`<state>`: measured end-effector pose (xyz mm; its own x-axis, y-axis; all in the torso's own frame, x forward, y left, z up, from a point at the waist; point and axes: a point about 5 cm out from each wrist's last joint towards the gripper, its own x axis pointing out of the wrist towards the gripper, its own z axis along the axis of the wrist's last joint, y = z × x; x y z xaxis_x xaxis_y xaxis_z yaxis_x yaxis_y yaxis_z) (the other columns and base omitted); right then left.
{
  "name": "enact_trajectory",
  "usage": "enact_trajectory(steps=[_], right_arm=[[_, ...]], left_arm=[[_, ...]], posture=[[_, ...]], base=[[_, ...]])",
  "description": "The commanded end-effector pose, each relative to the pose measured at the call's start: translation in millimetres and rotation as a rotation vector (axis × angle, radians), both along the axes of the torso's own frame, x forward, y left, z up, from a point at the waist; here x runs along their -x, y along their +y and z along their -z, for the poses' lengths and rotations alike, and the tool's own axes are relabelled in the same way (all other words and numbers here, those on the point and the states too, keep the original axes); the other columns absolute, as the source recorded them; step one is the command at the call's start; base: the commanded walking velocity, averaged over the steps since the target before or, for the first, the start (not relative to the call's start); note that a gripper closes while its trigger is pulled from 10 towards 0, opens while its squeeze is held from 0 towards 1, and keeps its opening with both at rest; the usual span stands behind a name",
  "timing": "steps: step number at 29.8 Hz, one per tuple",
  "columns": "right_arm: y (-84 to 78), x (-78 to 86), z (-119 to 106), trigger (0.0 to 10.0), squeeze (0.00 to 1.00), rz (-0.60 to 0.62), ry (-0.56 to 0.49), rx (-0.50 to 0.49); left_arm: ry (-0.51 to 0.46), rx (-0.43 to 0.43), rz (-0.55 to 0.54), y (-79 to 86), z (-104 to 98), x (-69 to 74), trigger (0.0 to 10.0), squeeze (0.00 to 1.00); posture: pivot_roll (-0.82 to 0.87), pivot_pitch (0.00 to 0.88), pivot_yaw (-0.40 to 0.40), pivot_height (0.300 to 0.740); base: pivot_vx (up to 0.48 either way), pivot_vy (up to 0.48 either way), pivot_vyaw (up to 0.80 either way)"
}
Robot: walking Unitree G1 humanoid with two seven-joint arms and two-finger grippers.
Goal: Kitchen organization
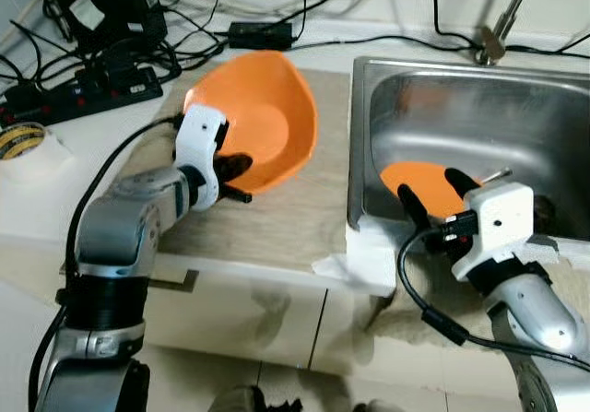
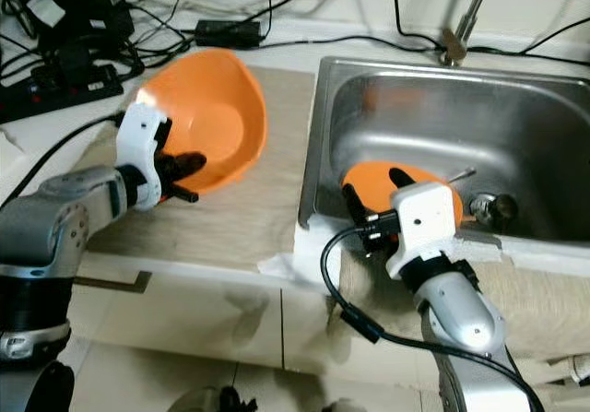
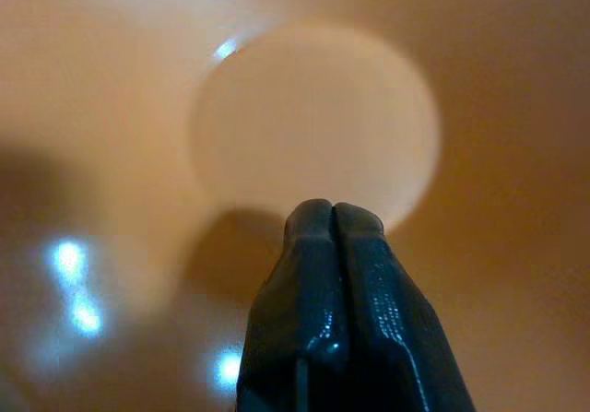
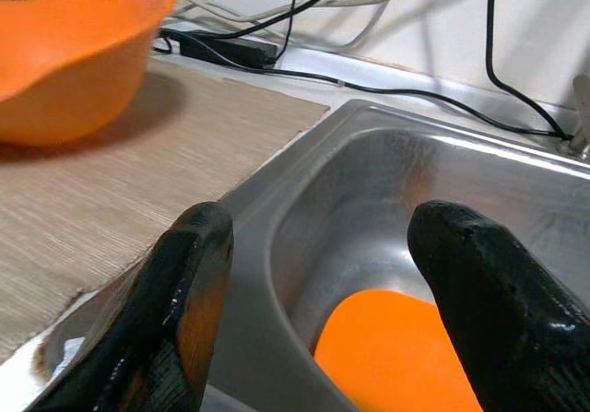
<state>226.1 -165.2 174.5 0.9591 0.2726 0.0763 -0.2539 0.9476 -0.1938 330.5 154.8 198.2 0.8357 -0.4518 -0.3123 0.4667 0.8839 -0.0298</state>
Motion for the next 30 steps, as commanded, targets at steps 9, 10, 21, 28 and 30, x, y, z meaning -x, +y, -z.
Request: enact_trajectory(steps=[9, 10, 21, 28, 30], right_arm=[[4.6, -9.2, -1.2, 10.0, 0.0, 0.006, -0.039, -0.008], [5.2, -10.1, -0.9, 10.0, 0.0, 0.007, -0.042, -0.008], [11.9, -16.1, -1.0, 10.0, 0.0, -0.011, -0.062, -0.02], [20.9, -38.1, -1.9, 10.0, 0.0, -0.037, -0.095, -0.028], [21.7, -46.0, -2.2, 10.0, 0.0, -0.016, -0.111, -0.037]], left_arm=[[-0.116, -0.03, 0.037, -14.7, -13.8, -20.4, 10.0, 0.0], [-0.135, -0.036, 0.045, -17.4, -17.8, -23.8, 10.0, 0.0], [-0.24, -0.002, -0.001, -21.7, -25.9, -33.3, 10.0, 0.0], [-0.283, 0.105, -0.143, -11.0, -21.1, -36.5, 10.0, 0.0], [-0.292, 0.123, -0.184, -6.8, -18.3, -36.7, 10.0, 0.0]], posture=[[-0.08, 0.021, 0.045, 0.732], [-0.08, 0.019, 0.048, 0.732], [-0.07, 0.0, 0.056, 0.732], [-0.06, 0.0, 0.052, 0.732], [-0.07, 0.0, 0.057, 0.732]], base=[[0.0, 0.0, 0.0], [0.0, 0.0, 0.0], [0.0, 0.0, 0.0], [0.0, 0.0, 0.0], [0.0, 0.0, 0.0]])
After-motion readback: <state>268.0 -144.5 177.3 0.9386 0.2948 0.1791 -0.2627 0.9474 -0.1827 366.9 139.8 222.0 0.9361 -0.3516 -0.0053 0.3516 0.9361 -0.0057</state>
